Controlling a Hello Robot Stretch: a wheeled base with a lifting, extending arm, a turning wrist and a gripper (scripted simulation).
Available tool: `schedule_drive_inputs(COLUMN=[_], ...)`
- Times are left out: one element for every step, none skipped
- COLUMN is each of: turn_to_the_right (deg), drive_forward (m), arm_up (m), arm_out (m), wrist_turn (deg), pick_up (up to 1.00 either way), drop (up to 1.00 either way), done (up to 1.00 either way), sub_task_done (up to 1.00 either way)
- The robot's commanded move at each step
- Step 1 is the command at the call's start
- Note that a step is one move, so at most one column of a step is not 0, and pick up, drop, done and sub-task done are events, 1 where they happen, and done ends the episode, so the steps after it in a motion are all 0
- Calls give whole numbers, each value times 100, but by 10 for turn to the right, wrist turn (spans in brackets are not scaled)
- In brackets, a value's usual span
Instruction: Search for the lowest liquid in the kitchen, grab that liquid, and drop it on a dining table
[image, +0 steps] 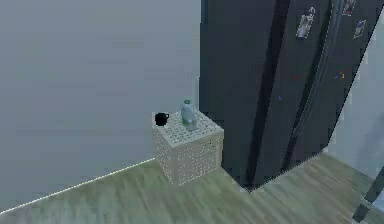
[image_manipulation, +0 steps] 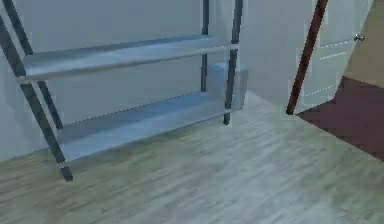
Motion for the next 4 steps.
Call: schedule_drive_inputs(turn_to_the_right=[-450,-450,-300,0], drive_forward=[0,0,0,65], arm_up=[0,0,0,0], arm_out=[0,0,0,0], wrist_turn=[0,0,0,0], pick_up=[0,0,0,0], drop=[0,0,0,0], done=[0,0,0,0], sub_task_done=[0,0,0,0])
